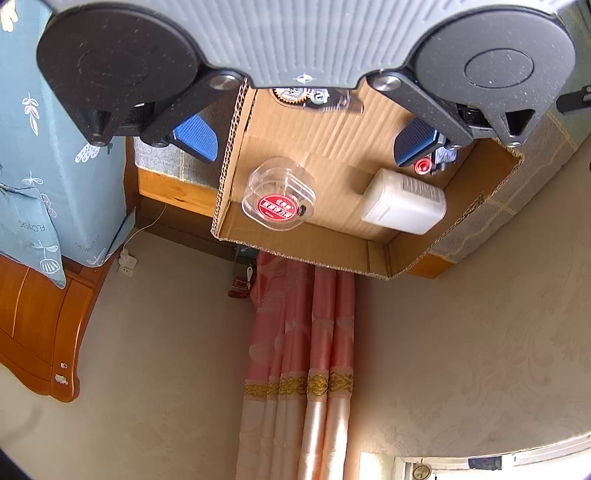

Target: Organize rigid objects

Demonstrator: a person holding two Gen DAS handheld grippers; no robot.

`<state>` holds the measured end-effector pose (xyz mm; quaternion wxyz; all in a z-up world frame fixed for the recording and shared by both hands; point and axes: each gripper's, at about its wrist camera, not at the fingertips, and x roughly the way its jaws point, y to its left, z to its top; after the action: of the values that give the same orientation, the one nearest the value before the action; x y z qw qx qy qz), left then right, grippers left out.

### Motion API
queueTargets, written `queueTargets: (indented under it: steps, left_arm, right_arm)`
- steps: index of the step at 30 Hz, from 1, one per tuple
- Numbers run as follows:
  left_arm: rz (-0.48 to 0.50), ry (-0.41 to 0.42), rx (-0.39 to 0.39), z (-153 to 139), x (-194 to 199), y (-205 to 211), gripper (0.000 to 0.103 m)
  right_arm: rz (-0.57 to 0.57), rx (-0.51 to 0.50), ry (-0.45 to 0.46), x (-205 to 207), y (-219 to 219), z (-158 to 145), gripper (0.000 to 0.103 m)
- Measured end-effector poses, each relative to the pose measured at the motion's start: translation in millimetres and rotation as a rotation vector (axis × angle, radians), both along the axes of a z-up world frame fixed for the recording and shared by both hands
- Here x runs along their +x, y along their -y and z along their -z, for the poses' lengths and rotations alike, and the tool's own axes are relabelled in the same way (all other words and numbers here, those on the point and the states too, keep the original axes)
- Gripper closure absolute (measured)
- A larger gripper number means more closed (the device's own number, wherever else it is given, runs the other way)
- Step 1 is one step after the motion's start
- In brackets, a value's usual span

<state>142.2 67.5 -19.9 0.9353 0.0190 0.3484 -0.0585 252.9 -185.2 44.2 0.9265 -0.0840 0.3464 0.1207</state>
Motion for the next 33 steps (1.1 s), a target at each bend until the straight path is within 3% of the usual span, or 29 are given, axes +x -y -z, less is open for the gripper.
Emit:
queueTargets:
  steps: [15,27,33]
  left_arm:
    - [0.028,-0.003,0.02,-4.1,-21.5,13.9,0.003]
    - [0.059,-0.039,0.017,6.4,-39.0,27.5,0.003]
    - [0.092,-0.041,0.029,7.7,-45.0,36.6,0.003]
  right_arm:
    - [-0.037,0.008,-0.05,-65.8,-2.7,19.4,0.0]
    - [0.094,0.032,-0.072,-135.1,-6.3,67.0,0.0]
    - [0.128,0.052,-0.147,-156.7,-12.0,90.5,0.0]
